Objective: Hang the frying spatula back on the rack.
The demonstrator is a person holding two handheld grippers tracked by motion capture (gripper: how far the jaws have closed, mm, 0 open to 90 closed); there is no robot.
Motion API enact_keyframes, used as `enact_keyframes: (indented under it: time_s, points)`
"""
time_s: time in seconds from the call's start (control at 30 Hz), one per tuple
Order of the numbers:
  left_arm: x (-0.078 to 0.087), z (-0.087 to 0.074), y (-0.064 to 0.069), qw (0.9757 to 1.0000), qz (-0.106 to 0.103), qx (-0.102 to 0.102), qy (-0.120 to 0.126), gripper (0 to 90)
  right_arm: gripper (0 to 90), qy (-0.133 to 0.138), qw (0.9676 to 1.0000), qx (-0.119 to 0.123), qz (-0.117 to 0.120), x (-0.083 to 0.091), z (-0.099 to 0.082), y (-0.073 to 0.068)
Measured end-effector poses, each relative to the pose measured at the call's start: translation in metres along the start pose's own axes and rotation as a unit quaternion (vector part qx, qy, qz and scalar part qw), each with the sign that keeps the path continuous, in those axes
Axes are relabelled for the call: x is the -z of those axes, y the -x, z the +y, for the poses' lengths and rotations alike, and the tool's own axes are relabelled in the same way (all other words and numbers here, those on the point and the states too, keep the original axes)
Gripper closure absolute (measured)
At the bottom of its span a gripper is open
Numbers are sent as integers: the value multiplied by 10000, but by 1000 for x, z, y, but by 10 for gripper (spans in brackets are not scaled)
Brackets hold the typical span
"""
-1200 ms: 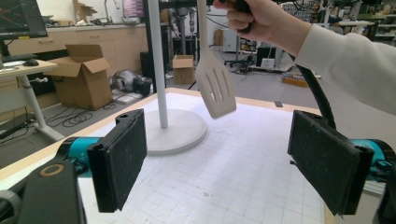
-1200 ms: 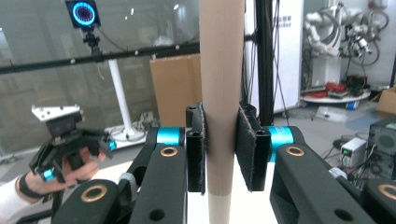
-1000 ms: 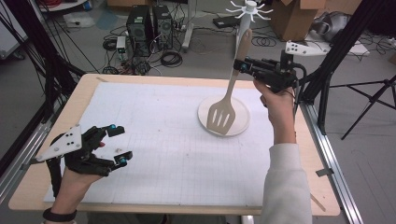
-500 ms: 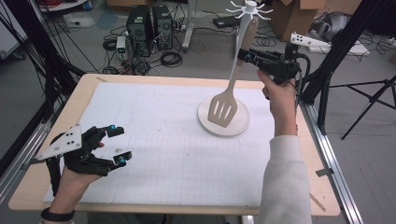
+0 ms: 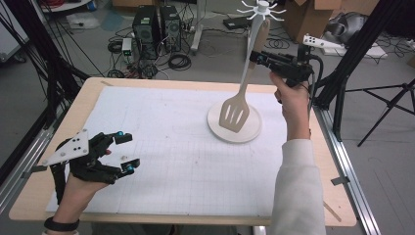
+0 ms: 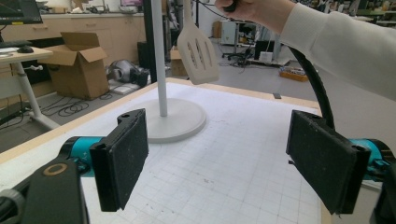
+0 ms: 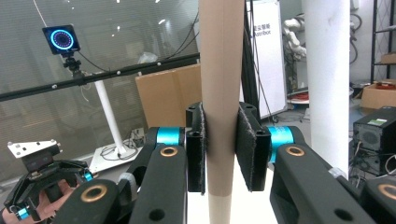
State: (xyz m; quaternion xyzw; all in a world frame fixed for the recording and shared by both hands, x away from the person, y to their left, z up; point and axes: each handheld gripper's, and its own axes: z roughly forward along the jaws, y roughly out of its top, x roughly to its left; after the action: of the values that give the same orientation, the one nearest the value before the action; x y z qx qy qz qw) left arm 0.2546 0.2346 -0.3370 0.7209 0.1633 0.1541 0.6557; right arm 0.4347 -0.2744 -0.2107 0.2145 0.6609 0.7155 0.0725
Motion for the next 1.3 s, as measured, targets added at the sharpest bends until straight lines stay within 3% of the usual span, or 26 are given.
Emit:
enact_keyframes:
  time_s: [0.53,1.07,1.3]
  points:
    - [-2,-2,1,10000,-61,25,-21,221,747,-27,10000,-3,77,-10,-2,-1]
    - [-2,-4,1,10000,-87,20,-35,224,746,7,10000,-1,-83,-14,-2,4]
    - [-1,-6,0,9999,-113,55,1,227,728,-13,9995,35,-317,-14,-2,2]
